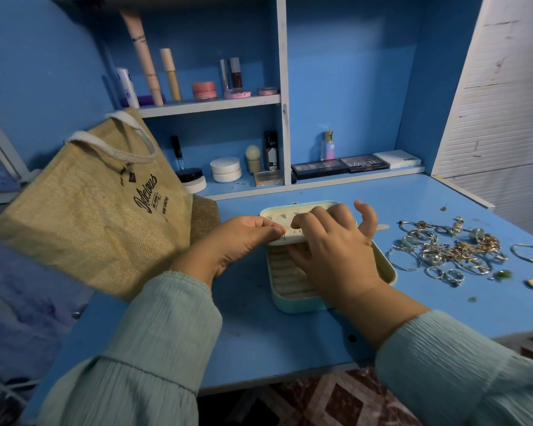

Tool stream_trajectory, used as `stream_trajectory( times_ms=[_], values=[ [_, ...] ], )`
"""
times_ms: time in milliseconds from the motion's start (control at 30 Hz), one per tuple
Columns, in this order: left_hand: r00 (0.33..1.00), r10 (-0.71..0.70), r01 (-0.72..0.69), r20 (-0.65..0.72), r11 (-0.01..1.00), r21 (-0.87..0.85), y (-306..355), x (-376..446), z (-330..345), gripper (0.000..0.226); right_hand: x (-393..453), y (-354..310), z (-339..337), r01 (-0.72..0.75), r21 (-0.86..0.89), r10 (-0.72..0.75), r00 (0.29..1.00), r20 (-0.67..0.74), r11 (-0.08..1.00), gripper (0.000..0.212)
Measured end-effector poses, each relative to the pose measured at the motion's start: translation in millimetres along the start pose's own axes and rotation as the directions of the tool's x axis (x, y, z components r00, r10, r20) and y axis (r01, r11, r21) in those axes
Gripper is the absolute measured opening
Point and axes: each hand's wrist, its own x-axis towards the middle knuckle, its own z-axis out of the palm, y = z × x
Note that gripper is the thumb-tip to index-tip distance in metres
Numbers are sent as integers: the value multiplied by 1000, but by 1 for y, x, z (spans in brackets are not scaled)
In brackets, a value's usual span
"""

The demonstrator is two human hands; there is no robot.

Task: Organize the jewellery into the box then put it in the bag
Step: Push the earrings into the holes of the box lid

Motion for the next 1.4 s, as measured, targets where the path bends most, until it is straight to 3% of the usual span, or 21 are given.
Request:
stream_trajectory(
  times_ms=[267,433,567,833,1067,1133,1300,1400],
  values=[
    [998,-34,24,53,981,191,13,1,-6,12,0,-1,-1,3,-56,-3,1000,1,998,28],
    [997,-12,-6,79,976,219,17,2,-9,4,0,0,0,13,-46,-14,1000,-23,999,24],
    [995,-31,0,99,954,300,23,4,-12,7,1,0,-1,6,-55,-5,1000,20,998,33],
    [987,-92,37,128,924,380,27,8,-14,5,0,0,0,11,-65,-10,1000,13,998,19],
    [975,-133,30,180,875,483,40,8,-15,17,1,-1,0,2,-57,-1,1000,22,998,19],
    [975,-142,42,173,874,485,43,7,-15,25,0,-1,-1,-2,-64,5,999,51,998,30],
    [979,-105,-15,176,821,571,46,9,-14,18,0,0,1,10,-84,-9,1000,22,996,32],
    [977,-108,-28,184,790,612,50,10,-14,26,1,0,2,14,-100,-16,1000,-14,995,30]
  ],
)
